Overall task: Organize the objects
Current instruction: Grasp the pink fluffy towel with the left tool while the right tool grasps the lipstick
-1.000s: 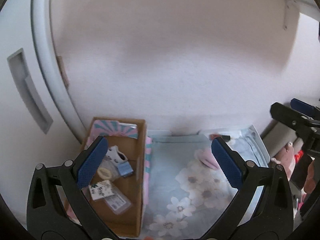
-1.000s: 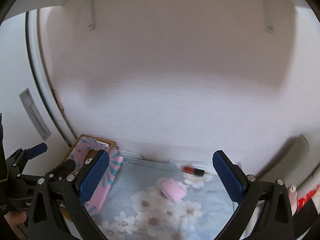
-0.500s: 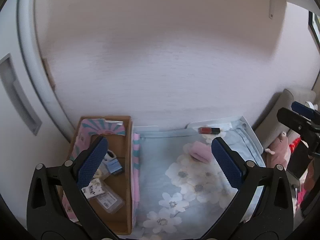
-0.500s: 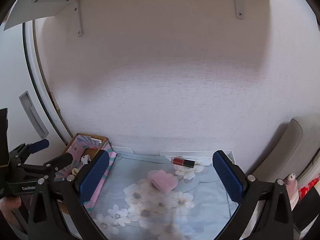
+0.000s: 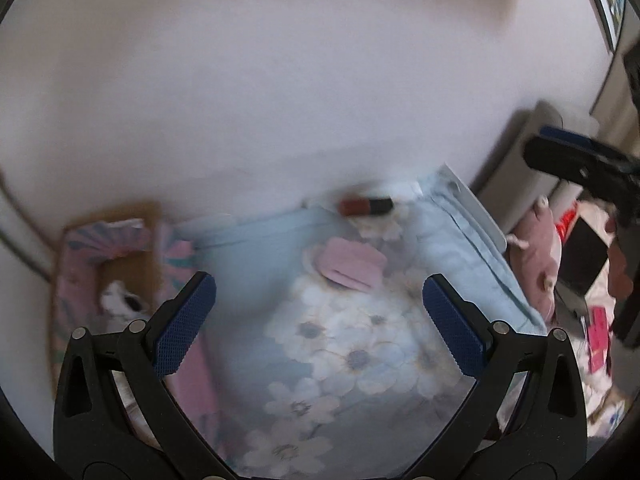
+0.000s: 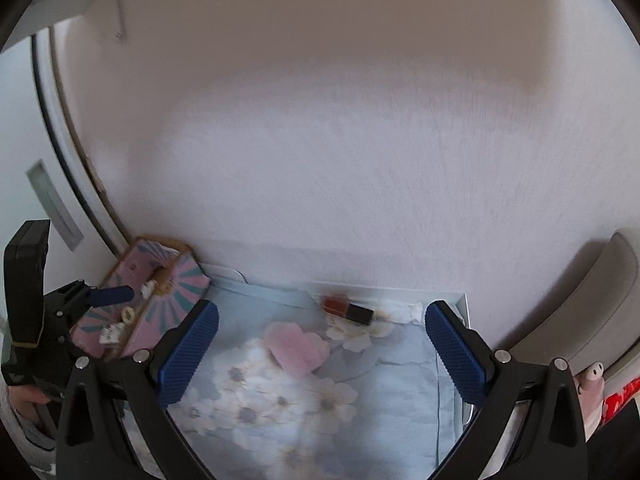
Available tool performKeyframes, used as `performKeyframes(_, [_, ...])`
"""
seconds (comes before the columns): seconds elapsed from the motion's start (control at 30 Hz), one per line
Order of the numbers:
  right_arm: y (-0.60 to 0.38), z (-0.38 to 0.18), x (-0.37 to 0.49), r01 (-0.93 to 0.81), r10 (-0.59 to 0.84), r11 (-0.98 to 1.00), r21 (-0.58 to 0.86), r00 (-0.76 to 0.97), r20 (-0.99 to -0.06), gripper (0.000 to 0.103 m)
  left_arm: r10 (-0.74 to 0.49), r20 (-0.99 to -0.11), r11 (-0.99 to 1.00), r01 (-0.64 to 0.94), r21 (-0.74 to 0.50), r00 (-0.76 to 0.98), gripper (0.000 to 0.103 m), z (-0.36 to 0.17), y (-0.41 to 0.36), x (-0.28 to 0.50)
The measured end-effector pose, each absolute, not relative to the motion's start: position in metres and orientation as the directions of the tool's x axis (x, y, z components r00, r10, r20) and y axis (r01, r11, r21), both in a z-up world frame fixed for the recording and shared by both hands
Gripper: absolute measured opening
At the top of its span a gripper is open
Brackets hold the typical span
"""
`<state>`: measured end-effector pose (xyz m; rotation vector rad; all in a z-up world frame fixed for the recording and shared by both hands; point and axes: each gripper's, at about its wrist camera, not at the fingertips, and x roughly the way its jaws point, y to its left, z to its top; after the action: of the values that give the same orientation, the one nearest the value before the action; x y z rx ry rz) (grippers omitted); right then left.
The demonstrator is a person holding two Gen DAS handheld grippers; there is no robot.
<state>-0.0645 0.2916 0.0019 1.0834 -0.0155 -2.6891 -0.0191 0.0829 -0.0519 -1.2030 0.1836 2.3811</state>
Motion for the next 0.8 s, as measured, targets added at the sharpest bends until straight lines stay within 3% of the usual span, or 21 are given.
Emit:
performKeyframes(0.37, [0.294, -0.121, -0.151, 0.108, -0.191, -0.982, 0.158, -0.573, -0.797, 0.103, 0.293, -0.836, -0.839, -0.544, 0.008, -0.464, 0.103, -0.176, 0.155, -0.056])
performKeyframes(0.57, [0.282, -0.176, -0.191, 0.02, -0.146, -0.987, 0.157, -0.497, -0.855, 0.103, 0.303, -0.825, -0.829, -0.559, 0.02, -0.478, 0.103, -0.202, 0.166, -0.071])
performKeyframes(0.8, [0.272, -0.199, -0.212, -0.019, -0.114, -0.99, 0.138, -0.451, -0.885, 0.103, 0.316, -0.83, -0.816, -0.578, 0.009, -0.46, 0.103, -0.22, 0.17, -0.081])
